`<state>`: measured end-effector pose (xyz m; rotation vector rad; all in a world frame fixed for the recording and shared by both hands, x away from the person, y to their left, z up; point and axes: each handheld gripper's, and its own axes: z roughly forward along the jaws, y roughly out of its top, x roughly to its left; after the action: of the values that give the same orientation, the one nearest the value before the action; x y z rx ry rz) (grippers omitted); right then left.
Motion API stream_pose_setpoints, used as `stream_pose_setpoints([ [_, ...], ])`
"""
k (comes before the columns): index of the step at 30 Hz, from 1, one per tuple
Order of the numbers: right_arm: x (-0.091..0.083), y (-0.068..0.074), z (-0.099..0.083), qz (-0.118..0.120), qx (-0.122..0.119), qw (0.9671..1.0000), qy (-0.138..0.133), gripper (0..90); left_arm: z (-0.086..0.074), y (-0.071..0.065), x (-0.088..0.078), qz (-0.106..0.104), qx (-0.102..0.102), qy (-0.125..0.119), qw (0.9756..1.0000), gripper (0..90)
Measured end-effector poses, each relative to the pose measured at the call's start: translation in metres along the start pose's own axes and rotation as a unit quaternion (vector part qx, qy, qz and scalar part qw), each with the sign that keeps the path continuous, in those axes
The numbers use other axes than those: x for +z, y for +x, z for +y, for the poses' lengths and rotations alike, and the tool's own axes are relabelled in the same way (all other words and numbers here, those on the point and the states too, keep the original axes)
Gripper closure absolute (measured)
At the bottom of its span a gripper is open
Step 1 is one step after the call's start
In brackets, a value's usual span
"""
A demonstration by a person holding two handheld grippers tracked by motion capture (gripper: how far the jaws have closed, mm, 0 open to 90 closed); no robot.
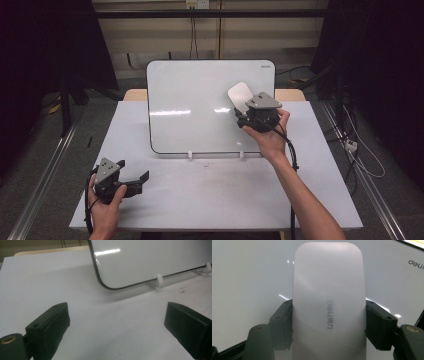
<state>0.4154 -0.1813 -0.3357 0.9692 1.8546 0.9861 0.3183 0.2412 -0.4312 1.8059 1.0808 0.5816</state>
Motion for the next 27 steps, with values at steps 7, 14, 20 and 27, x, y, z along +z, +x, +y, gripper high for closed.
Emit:
stream_pose_setpoints([
  [7, -0.011, -0.006, -0.007, 0.001, 0.007, 1.0, -0.001, 31.3, 0.001, 0.0, 0.001, 0.002, 0.004, 0.002, 1.0, 6.1],
  [14, -0.02, -0.012, -0.018, 0.003, 0.018, 0.9998, 0.003, 31.3, 0.002, -0.001, -0.001, 0.003, 0.007, -0.005, 1.0, 6.5],
  [20, -0.026, -0.015, -0.03, -0.004, 0.024, 0.9997, 0.01, 31.3, 0.002, 0.0, -0.001, 0.005, 0.004, -0.005, 1.0, 6.2],
  [27, -0.034, -0.015, -0.042, -0.006, 0.026, 0.9995, 0.016, 31.3, 0.002, -0.001, 0.0, 0.002, 0.004, -0.004, 1.0, 6.2],
])
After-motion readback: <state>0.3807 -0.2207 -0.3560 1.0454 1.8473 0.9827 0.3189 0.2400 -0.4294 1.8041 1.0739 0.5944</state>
